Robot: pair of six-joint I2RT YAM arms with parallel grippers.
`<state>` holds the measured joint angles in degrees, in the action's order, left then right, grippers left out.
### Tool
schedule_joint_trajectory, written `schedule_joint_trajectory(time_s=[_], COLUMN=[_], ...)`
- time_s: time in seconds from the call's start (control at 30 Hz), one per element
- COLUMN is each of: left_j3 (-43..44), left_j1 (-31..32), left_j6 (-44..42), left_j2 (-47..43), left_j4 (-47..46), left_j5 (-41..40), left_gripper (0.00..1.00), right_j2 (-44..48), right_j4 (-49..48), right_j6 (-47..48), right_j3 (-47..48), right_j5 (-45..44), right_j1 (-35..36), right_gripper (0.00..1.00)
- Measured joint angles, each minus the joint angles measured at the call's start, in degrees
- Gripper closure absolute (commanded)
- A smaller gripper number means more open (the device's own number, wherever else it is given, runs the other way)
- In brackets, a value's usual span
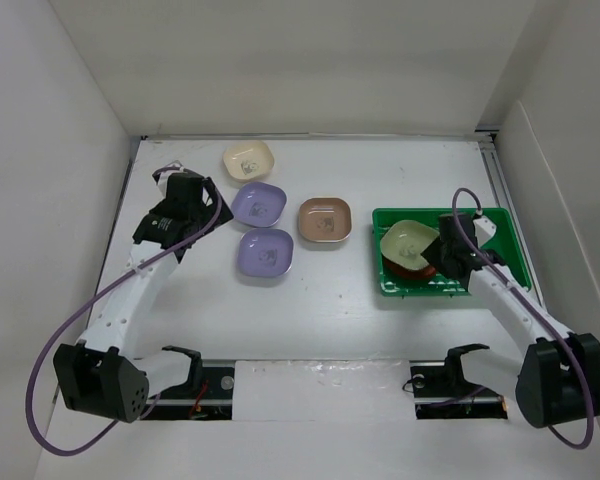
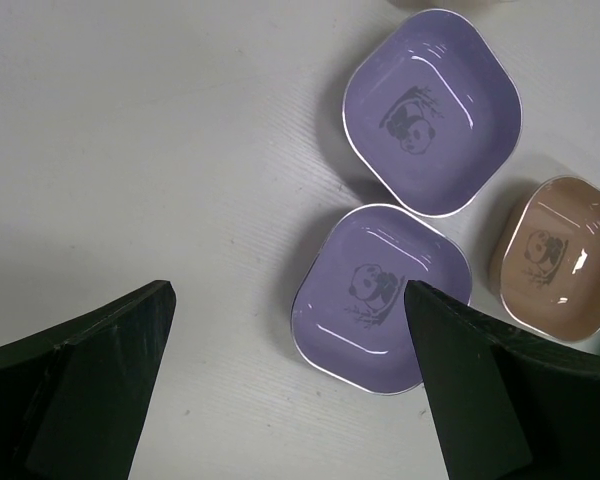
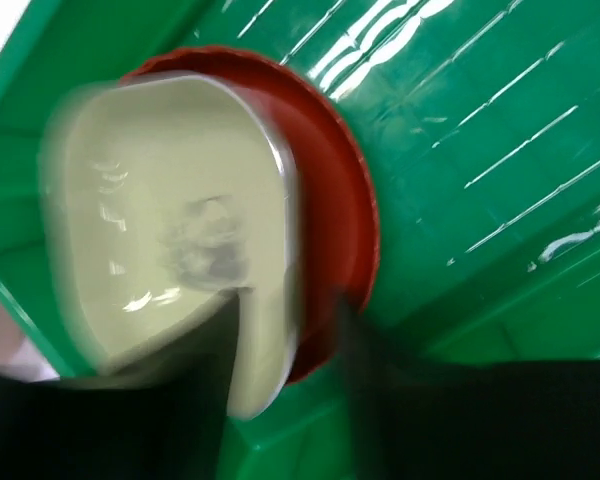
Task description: Place the plates into the plastic bin on the countertop
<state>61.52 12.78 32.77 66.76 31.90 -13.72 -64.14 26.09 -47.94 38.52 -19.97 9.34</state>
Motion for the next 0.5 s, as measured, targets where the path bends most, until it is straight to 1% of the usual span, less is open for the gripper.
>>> schedule_joint_trajectory(time_s=[0.03, 0.07, 0.13, 0.2, 0.27, 0.37, 0.43, 0.5], left_j3=[0.0, 0.0, 0.0, 0.0, 0.0, 0.0, 0.0, 0.1], left_j1=[0.0, 0.0, 0.0, 0.0, 0.0, 0.0, 0.0, -0.4], left_j6=[0.0, 0.0, 0.0, 0.0, 0.0, 0.6, 1.7, 3.3], left_j2=[-0.2, -0.4, -0.4, -0.4, -0.4, -0.4, -0.4, -0.2], left_j4=[0.0, 0.0, 0.0, 0.0, 0.0, 0.0, 0.3, 1.1], left_j5=[0.0, 0.0, 0.0, -0.2, -0.5, -2.0, -3.6, -4.8], left_gripper=[0.00, 0.00, 0.00, 0.00, 0.00, 0.00, 0.00, 0.00], right_j2=[0.0, 0.2, 1.5, 4.0, 7.0, 10.3, 8.4, 2.5], right_j4=[-0.1, -0.2, -0.3, 0.3, 0.8, 0.3, -0.5, -1.2], right_j6=[0.2, 0.3, 0.2, -0.3, -0.4, -0.2, 0.1, 0.4], right_j3=[0.0, 0.0, 0.0, 0.0, 0.4, 2.8, 6.4, 11.9], right_j5=[0.4, 0.9, 1.2, 0.8, 0.3, 1.0, 1.2, 0.2], right_j1=[0.0, 0.0, 0.6, 2.4, 5.8, 14.1, 21.0, 28.6], right_gripper=[0.32, 0.24, 0.14, 0.00, 0.00, 0.00, 0.00, 0.00])
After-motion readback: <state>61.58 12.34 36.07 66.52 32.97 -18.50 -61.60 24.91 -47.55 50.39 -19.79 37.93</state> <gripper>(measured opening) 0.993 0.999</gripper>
